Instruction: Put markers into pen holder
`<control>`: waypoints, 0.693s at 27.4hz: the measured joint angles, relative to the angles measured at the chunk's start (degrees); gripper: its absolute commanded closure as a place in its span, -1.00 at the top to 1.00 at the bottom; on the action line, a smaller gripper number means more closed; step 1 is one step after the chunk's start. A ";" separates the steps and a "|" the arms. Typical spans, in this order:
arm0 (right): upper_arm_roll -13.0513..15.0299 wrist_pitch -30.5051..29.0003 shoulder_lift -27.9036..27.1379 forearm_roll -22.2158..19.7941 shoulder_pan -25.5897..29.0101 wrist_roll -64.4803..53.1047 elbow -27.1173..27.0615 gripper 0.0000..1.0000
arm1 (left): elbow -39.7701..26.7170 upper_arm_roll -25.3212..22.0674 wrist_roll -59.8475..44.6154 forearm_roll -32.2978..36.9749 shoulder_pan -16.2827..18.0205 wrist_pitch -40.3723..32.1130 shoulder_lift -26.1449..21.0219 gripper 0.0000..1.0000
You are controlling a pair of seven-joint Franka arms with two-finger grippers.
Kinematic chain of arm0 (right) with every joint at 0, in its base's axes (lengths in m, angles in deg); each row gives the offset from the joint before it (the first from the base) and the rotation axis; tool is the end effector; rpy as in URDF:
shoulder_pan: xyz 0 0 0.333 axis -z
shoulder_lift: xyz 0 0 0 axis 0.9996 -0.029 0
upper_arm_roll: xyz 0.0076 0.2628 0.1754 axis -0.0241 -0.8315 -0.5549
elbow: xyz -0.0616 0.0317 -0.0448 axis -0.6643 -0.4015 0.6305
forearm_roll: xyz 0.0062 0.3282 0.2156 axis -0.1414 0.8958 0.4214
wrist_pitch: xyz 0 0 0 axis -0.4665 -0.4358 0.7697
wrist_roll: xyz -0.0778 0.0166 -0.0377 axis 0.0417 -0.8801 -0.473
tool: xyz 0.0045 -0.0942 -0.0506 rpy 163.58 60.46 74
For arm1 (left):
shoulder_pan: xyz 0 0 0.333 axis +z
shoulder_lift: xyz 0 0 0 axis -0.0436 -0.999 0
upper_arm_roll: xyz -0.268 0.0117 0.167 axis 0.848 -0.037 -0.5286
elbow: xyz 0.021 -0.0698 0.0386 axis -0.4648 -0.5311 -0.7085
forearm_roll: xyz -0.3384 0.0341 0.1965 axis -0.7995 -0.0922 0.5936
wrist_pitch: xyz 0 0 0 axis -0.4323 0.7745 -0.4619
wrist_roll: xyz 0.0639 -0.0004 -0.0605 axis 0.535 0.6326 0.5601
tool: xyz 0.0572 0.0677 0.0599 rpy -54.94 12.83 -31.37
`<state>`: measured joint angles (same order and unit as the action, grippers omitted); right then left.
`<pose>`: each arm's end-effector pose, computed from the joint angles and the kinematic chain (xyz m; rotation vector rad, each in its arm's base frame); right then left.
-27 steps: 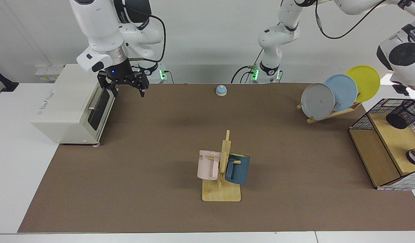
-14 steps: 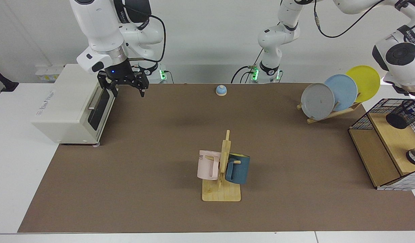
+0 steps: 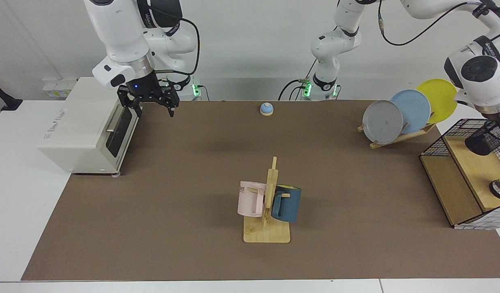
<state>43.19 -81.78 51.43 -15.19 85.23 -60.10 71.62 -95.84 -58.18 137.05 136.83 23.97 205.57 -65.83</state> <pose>0.5713 0.0874 0.6203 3.1277 -0.0198 -0.0223 0.5633 0.2730 0.4938 -1.5627 1.8810 0.7953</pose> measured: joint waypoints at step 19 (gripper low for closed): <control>0.00 0.00 0.00 0.00 0.00 0.00 0.00 1.00 | -0.47 0.01 -0.22 -0.97 0.16 0.08 0.00 0.05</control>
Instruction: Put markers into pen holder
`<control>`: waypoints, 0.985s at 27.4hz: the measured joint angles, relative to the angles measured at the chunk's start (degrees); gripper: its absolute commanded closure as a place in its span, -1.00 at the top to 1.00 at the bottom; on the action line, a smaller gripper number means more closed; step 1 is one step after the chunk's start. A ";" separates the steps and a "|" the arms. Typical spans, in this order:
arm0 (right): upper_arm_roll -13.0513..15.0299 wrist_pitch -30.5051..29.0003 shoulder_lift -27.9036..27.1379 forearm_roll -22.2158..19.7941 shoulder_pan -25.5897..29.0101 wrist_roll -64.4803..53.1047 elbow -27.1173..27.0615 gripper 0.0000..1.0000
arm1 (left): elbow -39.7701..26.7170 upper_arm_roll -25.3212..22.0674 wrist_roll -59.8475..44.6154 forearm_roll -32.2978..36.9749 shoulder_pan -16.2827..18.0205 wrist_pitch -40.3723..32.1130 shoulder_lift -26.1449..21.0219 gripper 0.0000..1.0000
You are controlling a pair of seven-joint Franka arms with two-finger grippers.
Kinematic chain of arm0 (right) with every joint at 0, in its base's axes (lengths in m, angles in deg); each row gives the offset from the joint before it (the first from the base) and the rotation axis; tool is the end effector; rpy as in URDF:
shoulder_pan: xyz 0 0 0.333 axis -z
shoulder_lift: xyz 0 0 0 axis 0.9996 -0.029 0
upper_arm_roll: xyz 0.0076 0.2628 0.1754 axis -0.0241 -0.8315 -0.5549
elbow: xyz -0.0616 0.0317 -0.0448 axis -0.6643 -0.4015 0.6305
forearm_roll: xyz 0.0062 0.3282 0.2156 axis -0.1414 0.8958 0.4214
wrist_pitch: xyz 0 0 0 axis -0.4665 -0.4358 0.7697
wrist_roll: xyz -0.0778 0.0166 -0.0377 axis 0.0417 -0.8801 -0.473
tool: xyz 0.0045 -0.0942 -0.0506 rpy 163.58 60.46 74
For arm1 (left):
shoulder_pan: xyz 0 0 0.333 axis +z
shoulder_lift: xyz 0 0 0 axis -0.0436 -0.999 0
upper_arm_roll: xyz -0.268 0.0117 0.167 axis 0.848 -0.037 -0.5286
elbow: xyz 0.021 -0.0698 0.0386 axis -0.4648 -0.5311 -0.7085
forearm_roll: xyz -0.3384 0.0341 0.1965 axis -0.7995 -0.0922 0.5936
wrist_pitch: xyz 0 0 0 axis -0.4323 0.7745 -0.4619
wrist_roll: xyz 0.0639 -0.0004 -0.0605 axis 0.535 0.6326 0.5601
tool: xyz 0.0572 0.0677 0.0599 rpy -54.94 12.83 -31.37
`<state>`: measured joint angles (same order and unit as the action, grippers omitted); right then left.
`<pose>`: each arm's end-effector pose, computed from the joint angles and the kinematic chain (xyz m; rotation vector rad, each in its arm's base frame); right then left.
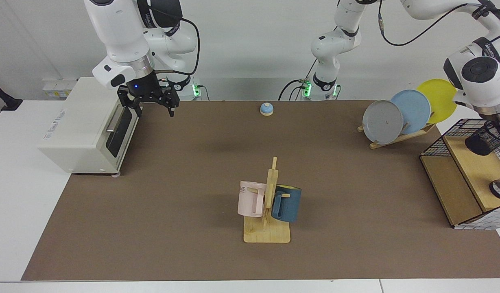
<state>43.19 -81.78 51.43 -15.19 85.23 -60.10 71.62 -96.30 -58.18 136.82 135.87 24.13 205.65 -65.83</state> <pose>0.5713 0.0874 0.6203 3.1277 -0.0198 -0.0223 0.5616 0.2736 0.4894 -1.5852 1.8840 0.7830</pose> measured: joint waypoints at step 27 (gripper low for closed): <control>0.00 0.00 0.00 0.00 0.00 0.00 0.00 1.00 | 10.49 -5.97 1.00 -9.48 -8.05 -4.69 3.02 0.58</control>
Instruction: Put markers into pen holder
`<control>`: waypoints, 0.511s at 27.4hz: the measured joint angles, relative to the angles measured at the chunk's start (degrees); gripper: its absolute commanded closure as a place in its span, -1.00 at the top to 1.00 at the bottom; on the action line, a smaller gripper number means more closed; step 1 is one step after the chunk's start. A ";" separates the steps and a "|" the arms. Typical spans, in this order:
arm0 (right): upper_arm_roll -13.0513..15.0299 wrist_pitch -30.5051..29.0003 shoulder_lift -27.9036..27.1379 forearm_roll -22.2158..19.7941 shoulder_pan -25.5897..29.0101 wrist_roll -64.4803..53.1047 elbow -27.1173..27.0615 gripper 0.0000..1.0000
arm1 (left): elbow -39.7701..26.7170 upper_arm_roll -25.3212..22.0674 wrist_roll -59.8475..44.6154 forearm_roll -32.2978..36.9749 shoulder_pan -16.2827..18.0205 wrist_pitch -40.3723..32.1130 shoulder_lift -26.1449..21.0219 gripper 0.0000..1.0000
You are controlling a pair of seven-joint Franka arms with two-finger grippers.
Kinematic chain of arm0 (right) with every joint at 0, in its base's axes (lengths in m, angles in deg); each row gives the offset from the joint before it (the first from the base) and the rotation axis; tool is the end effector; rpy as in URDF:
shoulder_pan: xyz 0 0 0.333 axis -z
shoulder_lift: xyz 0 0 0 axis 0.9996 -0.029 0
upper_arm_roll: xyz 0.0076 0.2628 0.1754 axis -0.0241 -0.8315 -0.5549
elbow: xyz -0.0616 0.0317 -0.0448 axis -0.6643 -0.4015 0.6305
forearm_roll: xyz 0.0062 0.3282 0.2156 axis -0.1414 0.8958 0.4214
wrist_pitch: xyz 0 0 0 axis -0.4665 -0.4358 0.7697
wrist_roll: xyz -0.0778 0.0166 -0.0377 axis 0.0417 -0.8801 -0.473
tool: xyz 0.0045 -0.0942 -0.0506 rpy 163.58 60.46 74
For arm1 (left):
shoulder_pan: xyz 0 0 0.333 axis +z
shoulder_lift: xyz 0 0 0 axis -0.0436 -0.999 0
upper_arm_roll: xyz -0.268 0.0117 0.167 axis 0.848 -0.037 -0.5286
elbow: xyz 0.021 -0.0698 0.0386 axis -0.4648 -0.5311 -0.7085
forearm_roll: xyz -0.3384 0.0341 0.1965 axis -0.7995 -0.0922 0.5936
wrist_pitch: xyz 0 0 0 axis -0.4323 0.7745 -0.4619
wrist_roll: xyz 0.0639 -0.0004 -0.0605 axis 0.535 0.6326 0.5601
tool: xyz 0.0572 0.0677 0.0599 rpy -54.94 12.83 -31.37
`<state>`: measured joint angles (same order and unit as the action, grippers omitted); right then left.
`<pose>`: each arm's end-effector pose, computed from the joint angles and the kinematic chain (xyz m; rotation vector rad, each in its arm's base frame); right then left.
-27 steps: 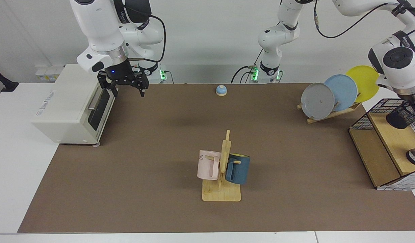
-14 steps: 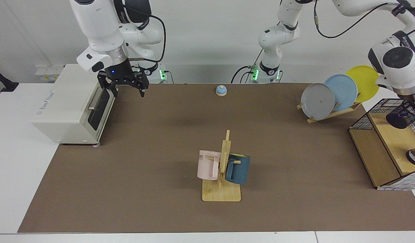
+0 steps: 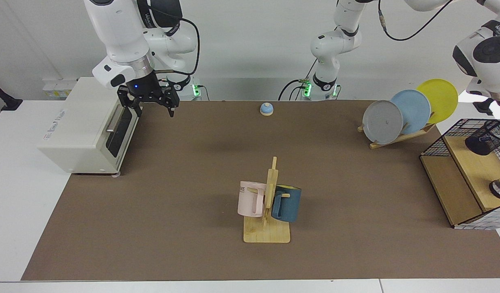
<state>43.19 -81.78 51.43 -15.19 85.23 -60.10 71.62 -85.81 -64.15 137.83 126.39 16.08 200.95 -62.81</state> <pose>0.5713 0.0874 0.6203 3.1277 -0.0198 -0.0223 0.5694 0.2530 0.6051 -1.6882 1.7342 0.5699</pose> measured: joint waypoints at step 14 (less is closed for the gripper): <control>0.00 0.00 0.00 0.00 0.00 0.00 0.00 1.00 | 3.41 -0.31 -9.03 -15.09 -9.37 -15.68 5.36 0.99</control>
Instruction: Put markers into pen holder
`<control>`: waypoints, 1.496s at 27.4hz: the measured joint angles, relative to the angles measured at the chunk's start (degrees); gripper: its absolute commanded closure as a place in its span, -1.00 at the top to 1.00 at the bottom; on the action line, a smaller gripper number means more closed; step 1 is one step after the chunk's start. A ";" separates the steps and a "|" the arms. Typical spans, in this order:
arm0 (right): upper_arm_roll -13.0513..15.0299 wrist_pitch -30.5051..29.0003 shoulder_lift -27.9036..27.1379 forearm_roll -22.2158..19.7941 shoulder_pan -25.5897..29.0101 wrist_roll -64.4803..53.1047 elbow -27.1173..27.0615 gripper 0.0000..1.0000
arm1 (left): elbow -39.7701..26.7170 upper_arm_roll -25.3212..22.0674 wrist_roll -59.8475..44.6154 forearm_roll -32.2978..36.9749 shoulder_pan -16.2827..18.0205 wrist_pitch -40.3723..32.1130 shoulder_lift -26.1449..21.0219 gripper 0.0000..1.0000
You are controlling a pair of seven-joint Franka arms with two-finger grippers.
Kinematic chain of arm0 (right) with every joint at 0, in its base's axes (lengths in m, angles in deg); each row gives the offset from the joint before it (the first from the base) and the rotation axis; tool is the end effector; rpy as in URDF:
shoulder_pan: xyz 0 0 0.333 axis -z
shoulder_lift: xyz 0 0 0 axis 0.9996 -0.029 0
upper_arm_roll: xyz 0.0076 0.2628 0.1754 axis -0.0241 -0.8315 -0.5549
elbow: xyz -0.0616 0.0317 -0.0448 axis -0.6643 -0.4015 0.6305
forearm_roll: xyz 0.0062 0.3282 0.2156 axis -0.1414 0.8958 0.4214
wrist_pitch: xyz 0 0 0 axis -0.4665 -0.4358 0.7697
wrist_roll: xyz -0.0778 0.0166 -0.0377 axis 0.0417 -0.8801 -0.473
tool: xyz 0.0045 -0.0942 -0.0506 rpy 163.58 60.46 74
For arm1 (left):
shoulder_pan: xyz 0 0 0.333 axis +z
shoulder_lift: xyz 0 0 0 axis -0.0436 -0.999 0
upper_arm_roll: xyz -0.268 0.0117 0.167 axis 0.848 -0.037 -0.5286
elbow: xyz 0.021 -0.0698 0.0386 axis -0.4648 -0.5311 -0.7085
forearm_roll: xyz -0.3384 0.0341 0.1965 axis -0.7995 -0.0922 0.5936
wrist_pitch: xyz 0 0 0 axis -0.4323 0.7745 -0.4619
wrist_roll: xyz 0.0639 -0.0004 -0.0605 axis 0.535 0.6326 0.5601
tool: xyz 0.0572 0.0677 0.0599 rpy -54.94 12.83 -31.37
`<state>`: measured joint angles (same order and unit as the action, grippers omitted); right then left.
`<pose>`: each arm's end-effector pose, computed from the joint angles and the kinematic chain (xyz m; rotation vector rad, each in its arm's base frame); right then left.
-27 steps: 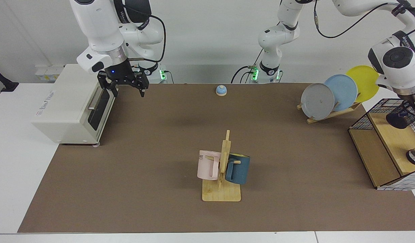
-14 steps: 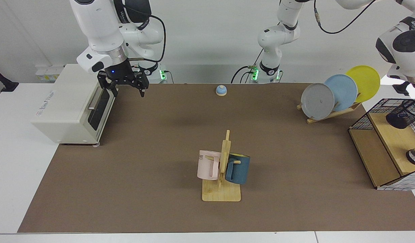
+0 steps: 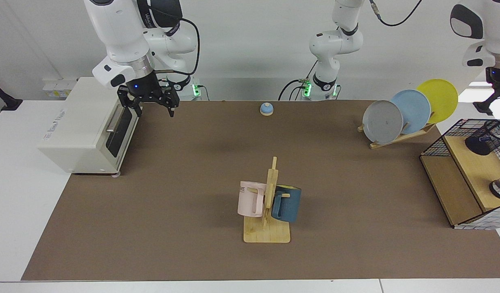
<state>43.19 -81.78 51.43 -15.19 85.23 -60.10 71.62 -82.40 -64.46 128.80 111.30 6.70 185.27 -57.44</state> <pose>0.5713 0.0874 0.6203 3.1277 -0.0198 -0.0223 0.5534 0.1587 0.6553 -2.0228 1.6910 0.3011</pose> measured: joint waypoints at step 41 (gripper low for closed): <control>0.00 0.00 0.00 0.00 0.00 0.00 0.00 1.00 | -1.34 5.48 -81.57 -31.98 -9.89 -14.39 1.75 0.99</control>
<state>43.19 -81.78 51.43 -15.19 85.23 -60.10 71.62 -83.74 -58.98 47.23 79.32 -3.19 170.89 -55.69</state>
